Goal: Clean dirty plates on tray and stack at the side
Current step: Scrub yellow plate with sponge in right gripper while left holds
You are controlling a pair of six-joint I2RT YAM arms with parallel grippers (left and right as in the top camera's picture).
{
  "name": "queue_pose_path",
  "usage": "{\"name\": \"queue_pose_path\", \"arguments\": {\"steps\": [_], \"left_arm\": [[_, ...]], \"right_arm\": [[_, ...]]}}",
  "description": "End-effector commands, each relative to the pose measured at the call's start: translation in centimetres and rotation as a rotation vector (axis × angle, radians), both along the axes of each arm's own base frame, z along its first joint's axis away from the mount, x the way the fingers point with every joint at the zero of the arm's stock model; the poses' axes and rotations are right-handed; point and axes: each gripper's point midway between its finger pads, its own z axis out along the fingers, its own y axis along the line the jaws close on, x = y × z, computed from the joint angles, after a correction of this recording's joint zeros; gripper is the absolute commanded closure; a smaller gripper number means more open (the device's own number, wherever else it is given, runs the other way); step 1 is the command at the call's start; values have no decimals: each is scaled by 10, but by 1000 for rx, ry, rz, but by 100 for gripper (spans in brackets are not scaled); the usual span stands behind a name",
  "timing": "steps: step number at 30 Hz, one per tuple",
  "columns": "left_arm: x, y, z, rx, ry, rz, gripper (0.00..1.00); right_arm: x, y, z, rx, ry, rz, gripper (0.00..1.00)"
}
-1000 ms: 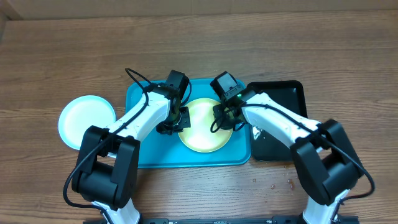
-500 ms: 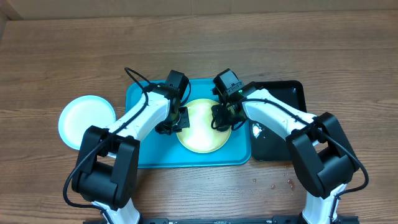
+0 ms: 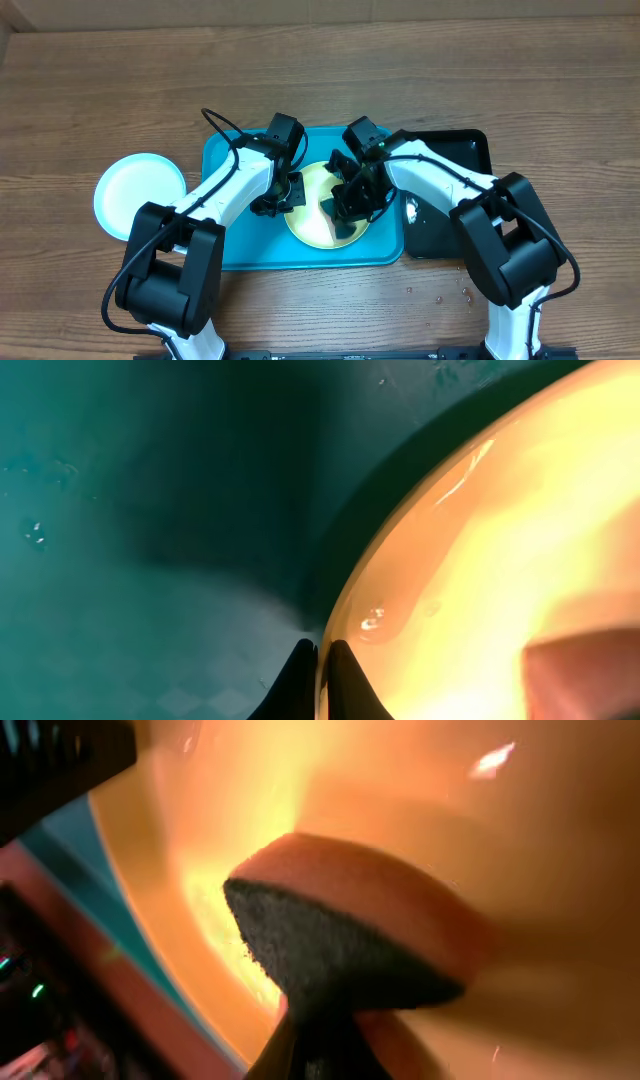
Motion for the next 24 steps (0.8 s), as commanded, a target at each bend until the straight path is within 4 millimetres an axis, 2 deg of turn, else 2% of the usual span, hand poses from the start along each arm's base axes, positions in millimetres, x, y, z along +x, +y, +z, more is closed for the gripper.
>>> {"name": "queue_pose_path", "arguments": {"steps": [1, 4, 8, 14, 24], "left_arm": [[0, -5, 6, -16, -18, -22, 96], [0, -5, 6, -16, -18, -22, 96], [0, -5, 6, -17, -18, -22, 96], [0, -5, 6, -17, -18, -22, 96], [0, -5, 6, -17, -18, -22, 96]], "right_arm": [[20, 9, 48, 145, -33, 56, 96], [36, 0, 69, 116, -83, 38, 96], [44, -10, 72, 87, -99, 6, 96], [41, -13, 60, 70, -78, -17, 96], [32, 10, 22, 82, -69, -102, 96]]}}
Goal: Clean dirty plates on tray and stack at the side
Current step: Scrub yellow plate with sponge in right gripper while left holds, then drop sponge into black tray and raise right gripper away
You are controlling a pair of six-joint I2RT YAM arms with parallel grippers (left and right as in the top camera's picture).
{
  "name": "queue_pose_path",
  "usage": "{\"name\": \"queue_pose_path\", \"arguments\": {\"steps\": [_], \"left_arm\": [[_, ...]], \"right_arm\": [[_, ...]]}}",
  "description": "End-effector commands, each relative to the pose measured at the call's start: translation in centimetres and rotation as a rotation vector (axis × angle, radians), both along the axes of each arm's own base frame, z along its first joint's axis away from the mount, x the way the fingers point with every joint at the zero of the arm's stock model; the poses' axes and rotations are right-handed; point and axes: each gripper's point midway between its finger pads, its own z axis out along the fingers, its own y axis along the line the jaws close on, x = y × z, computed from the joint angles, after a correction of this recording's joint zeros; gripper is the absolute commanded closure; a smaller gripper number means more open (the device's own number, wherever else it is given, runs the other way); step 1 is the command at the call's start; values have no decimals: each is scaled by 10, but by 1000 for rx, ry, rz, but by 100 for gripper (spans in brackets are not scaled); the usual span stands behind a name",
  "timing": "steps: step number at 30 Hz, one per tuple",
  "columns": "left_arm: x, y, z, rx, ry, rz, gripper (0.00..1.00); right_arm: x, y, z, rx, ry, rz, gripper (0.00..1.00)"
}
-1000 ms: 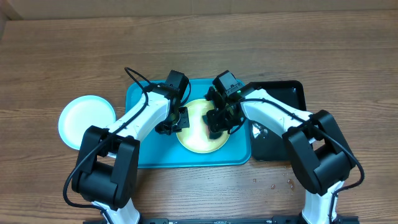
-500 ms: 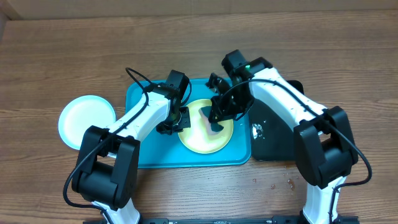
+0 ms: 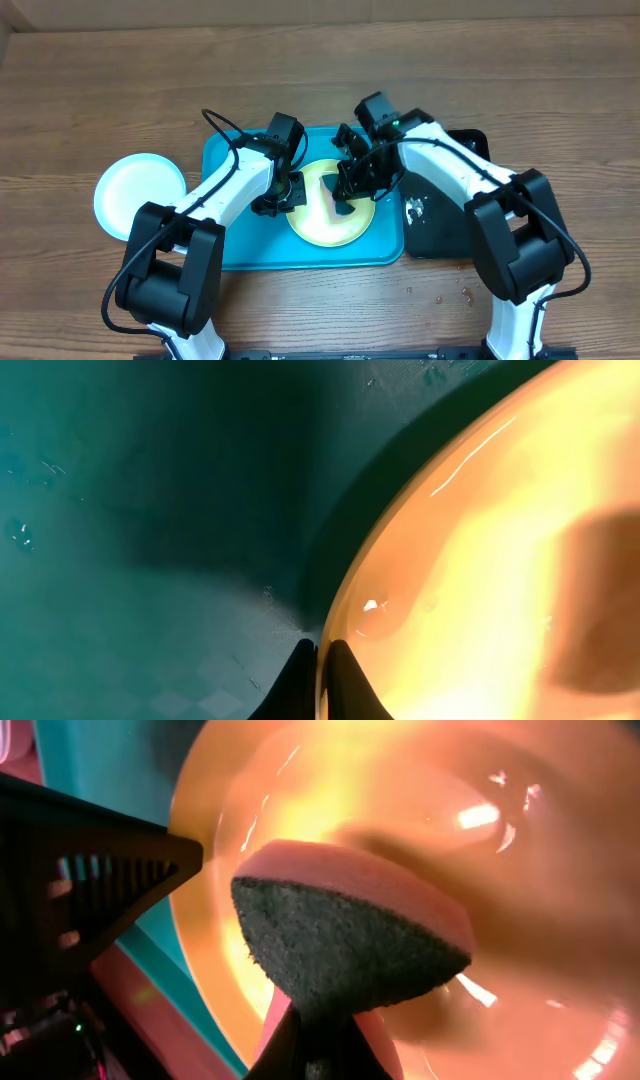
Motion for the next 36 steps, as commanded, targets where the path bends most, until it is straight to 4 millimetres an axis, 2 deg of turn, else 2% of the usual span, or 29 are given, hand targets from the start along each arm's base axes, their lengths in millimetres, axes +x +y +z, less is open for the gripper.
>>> {"name": "queue_pose_path", "arguments": {"steps": [1, 6, 13, 27, 32, 36], "left_arm": [[0, -3, 5, -4, -19, -21, 96], [0, -3, 5, -4, -19, -21, 96], [-1, -3, 5, -3, -16, -21, 96], [-1, -3, 5, -3, -16, -21, 96], [-1, -3, 5, -3, -16, -22, 96], [-1, -2, 5, -2, -16, -22, 96]], "right_arm": [[-11, 11, -1, 14, 8, -21, 96], [-18, 20, -9, 3, -13, -9, 96], [-5, -6, -23, -149, -45, -96, 96], [15, -55, -26, -191, -3, -191, 96], [22, -63, -19, -191, 3, -213, 96], [29, -59, 2, -169, -19, -199, 96]]}}
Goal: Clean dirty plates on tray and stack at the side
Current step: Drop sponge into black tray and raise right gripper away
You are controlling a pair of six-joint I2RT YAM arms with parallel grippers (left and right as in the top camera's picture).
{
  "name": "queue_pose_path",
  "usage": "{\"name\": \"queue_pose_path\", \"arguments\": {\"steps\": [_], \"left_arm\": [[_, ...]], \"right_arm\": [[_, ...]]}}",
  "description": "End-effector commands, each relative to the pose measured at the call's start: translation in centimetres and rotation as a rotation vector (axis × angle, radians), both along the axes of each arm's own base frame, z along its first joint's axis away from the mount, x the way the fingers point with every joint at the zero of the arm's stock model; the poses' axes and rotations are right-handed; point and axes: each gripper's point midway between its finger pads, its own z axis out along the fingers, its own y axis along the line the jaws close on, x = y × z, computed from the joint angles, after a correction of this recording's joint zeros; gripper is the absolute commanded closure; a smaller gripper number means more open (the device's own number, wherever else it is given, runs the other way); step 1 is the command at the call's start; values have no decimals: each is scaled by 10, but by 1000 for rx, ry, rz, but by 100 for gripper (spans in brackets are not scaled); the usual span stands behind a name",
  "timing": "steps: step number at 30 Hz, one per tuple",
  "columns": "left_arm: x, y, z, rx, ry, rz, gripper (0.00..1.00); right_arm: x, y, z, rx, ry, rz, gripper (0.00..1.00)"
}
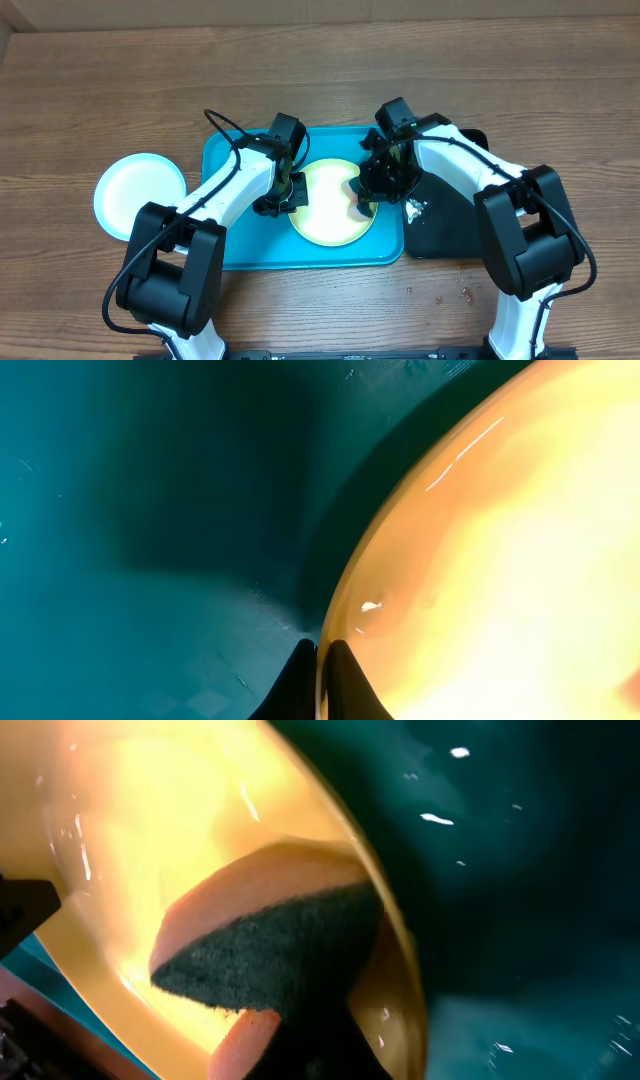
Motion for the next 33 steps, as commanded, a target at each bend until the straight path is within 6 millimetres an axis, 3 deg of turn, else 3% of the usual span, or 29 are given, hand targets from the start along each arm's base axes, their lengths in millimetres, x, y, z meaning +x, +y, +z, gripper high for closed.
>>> {"name": "queue_pose_path", "arguments": {"steps": [1, 7, 11, 14, 19, 23, 26, 33], "left_arm": [[0, 1, 5, 6, -19, -15, 96], [0, 1, 5, 6, -18, -15, 96], [-1, 1, 5, 7, -14, -15, 96], [-2, 2, 5, 10, -7, -15, 96], [-2, 2, 5, 10, -7, -15, 96], [-1, 1, 5, 8, -12, -15, 96], [-1, 1, 5, 8, -12, -15, 96], [1, 1, 5, 4, -21, -15, 95]], "right_arm": [[22, -2, 33, 0, -103, 8, 96], [29, 1, 86, 29, -161, 11, 96], [30, -18, 104, -9, -197, 0, 96], [34, -54, 99, -131, -192, -54, 96], [39, -139, 89, -435, -178, -158, 96], [41, -181, 82, -581, -187, -204, 96], [42, -193, 69, -621, -195, -223, 96], [41, -193, 38, -615, -220, -232, 96]]}}
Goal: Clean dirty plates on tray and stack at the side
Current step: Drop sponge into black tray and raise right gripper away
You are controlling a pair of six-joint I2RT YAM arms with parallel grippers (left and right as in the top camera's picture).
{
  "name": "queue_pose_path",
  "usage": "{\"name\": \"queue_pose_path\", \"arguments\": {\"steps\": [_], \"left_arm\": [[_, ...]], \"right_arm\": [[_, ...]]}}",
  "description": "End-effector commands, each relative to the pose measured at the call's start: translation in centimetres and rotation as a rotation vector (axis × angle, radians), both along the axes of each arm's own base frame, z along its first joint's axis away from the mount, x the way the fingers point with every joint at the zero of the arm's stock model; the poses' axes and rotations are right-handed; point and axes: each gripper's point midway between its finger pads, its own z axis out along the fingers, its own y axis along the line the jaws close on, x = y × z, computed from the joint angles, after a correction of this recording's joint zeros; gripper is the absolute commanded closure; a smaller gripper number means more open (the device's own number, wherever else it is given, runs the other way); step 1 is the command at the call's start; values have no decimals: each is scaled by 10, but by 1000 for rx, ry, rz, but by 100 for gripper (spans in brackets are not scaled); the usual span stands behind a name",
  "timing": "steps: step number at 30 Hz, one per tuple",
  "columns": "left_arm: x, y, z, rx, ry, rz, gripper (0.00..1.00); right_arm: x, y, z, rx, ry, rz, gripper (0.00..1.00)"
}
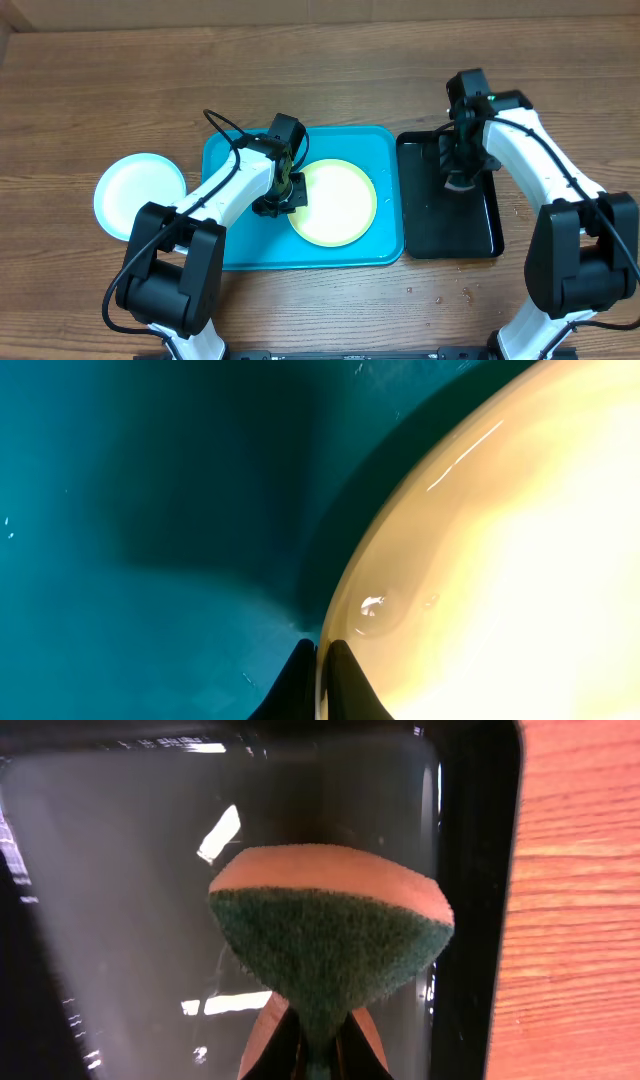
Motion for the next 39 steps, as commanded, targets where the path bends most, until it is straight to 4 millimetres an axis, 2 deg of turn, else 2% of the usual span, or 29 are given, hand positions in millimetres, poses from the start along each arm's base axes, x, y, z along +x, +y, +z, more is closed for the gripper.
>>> {"name": "queue_pose_path", "arguments": {"steps": [1, 11, 14, 15, 16, 19, 23, 27, 30, 31, 32, 36, 39], "left_arm": [[2, 0, 5, 2, -25, -15, 95], [6, -1, 6, -4, -40, -14, 95], [6, -2, 6, -5, -43, -14, 94], [6, -2, 6, -5, -43, -14, 92], [6, -2, 6, -5, -43, -14, 92], [7, -2, 6, -6, -46, -14, 87], [7, -2, 6, -6, -44, -14, 82], [5, -1, 5, -4, -40, -14, 80], [3, 0, 1, -3, -38, -14, 79], [2, 0, -5, -3, -39, -13, 80], [1, 0, -6, -3, -38, -13, 81], [-2, 1, -9, -1, -31, -13, 82], [-2, 1, -9, -4, -30, -14, 82]], "right_arm": [[-3, -6, -3, -34, -12, -1, 96], [-14, -5, -25, -20, 2, 2, 96], [-14, -5, -27, -20, 2, 2, 89], [-14, -5, -27, -21, 3, 2, 85], [-14, -5, -24, -22, 5, 4, 75], [-4, -3, -3, -19, -7, 4, 53], [15, -5, 34, -23, -53, -5, 40], [28, -25, 60, -43, -95, -55, 32], [27, -51, 61, -44, -93, -128, 27], [25, -70, 60, -43, -91, -202, 12], [24, -78, 60, -43, -90, -225, 0], [20, -106, 60, -44, -91, -297, 0], [19, -119, 61, -45, -98, -331, 0]]}}
